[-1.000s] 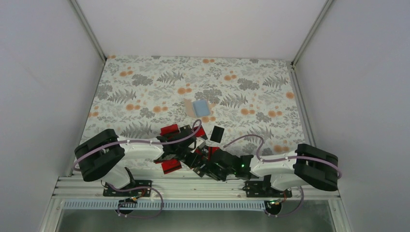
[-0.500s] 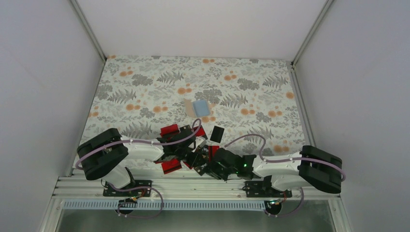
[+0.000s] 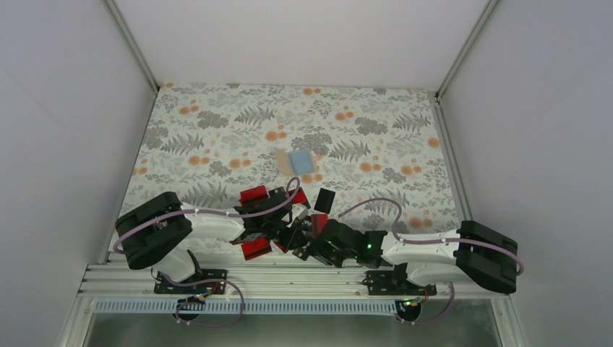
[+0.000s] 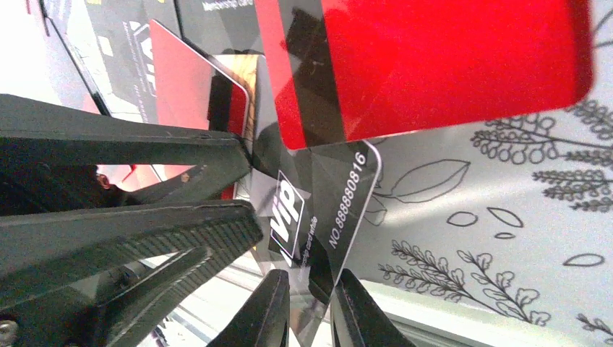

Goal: Put the credit cards into the card holder

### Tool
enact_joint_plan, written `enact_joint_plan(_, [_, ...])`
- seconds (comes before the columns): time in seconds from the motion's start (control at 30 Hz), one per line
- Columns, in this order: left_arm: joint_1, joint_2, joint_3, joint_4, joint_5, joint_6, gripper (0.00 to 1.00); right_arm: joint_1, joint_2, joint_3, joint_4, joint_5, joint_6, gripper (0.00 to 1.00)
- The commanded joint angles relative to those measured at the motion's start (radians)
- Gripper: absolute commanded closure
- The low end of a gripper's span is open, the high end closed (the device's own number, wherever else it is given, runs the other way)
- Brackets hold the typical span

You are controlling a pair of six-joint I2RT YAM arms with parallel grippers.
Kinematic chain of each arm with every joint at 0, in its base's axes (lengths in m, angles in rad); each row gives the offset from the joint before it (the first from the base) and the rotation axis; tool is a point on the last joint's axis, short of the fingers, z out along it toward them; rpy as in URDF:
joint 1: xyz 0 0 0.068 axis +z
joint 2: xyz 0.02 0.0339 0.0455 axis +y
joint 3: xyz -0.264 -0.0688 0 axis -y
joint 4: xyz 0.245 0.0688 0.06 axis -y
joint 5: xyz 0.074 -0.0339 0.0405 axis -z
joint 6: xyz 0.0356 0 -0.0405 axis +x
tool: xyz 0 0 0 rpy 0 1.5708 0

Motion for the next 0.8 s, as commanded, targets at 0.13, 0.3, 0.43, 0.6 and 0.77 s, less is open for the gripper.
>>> enact_joint_plan(0.13, [-0.017,0.029,-0.021,-0.067,0.030,-0.012,0.73,-0.020,-0.039,0.049,0.019,0.104,-0.018,0.85])
enact_joint_plan(0.3, [-0.017,0.031,-0.022,-0.061,0.034,-0.014,0.73,-0.029,-0.018,0.064,0.011,0.099,-0.032,0.87])
enact_joint_plan(0.43, [-0.017,0.028,-0.022,-0.063,0.028,-0.017,0.73,-0.031,0.009,0.093,-0.032,0.090,-0.043,0.93])
enact_joint_plan(0.6, [-0.017,-0.010,-0.022,-0.080,-0.003,-0.030,0.73,-0.031,-0.022,0.102,-0.123,0.091,-0.045,0.96])
enact_joint_plan(0.77, [-0.015,-0.107,0.008,-0.168,-0.073,-0.019,0.73,-0.062,-0.116,0.141,-0.261,0.100,-0.142,0.96])
